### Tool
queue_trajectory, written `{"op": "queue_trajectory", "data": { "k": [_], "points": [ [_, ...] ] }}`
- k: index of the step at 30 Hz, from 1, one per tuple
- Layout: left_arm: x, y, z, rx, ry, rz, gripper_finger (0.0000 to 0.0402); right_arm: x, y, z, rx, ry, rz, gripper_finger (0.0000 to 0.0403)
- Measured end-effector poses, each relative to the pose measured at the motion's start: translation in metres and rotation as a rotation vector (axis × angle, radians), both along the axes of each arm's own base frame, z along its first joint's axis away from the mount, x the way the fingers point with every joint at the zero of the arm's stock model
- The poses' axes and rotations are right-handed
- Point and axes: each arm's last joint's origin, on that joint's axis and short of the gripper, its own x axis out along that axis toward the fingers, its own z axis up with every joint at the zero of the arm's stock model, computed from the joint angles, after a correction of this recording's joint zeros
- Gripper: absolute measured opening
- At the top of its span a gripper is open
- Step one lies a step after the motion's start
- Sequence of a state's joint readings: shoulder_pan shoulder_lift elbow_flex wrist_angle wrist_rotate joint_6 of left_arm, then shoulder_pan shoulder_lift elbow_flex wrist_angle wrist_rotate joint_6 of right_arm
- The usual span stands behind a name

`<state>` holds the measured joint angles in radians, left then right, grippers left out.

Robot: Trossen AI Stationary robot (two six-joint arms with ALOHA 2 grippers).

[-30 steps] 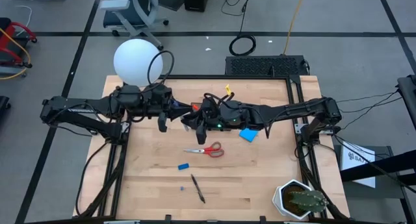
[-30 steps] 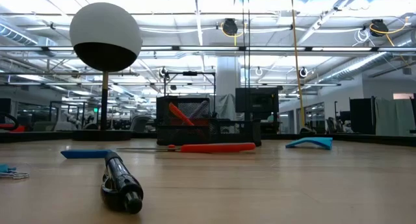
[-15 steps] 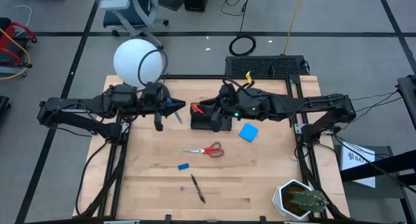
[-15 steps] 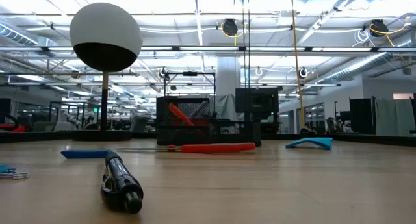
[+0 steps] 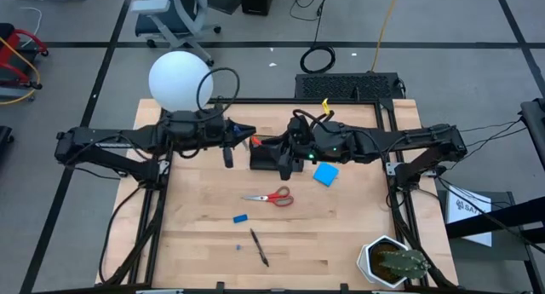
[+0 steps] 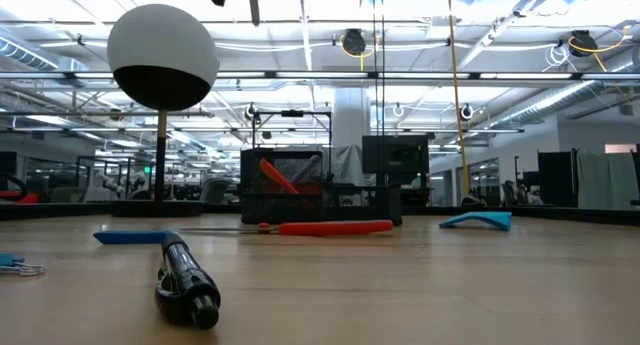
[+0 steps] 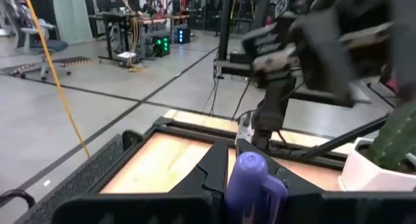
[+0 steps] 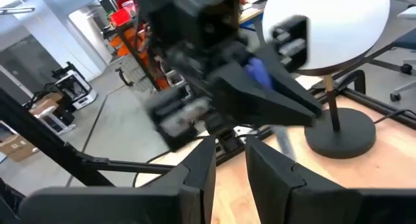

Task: Pick and place office supplies into organizer
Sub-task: Put the purple marker into the black desk organizer

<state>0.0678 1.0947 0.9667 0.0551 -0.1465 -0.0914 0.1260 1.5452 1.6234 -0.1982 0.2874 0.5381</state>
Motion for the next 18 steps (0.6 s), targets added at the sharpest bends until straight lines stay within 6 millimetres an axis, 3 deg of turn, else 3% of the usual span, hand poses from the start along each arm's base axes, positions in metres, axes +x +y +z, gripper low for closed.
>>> {"op": "queue_trajectory", "data": {
  "k": [10, 18],
  "points": [
    [-0.001, 0.021, -0.045, -0.045, -0.08, 0.062, 0.0025, -0.001, 0.008, 0.001, 0.046, -0.019, 0.014, 0.0073],
    [0.008, 0.035, -0.079, -0.05, -0.033, 0.105, 0.0025, -0.001, 0.009, 0.001, 0.055, -0.022, 0.016, 0.0073]
  ]
}}
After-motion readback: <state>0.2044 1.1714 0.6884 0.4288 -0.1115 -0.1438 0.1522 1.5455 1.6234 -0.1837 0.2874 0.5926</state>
